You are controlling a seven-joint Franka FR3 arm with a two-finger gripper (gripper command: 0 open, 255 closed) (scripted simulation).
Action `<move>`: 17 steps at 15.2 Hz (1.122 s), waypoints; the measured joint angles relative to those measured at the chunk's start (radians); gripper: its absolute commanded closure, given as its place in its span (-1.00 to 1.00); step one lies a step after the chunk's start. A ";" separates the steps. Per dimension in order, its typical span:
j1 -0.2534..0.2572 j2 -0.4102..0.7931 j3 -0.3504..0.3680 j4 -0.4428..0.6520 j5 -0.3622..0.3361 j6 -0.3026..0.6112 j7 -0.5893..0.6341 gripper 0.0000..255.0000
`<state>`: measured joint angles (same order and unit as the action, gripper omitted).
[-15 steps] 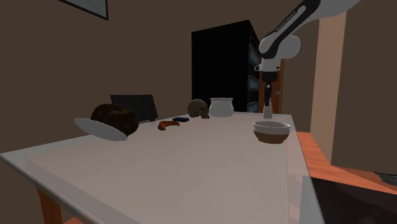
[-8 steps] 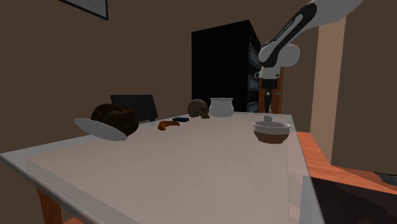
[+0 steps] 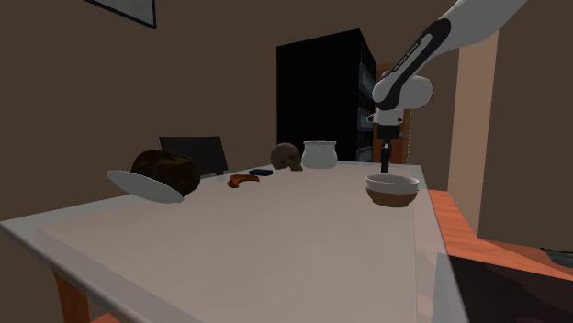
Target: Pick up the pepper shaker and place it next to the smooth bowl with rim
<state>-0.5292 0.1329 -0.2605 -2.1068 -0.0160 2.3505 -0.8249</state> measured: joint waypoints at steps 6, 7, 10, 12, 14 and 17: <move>0.000 0.002 0.000 -0.001 0.001 0.003 0.000 -1.00; 0.000 0.002 0.000 -0.001 0.001 0.004 0.000 -1.00; 0.000 0.002 0.000 -0.001 0.001 0.004 0.000 -1.00; 0.000 0.002 0.000 -0.001 0.001 0.004 0.000 -1.00; 0.000 -0.026 -0.002 0.010 -0.008 -0.034 0.001 -1.00; 0.008 -0.073 0.000 0.027 -0.023 -0.096 0.017 -1.00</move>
<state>-0.5214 0.0597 -0.2603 -2.0795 -0.0391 2.2540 -0.8079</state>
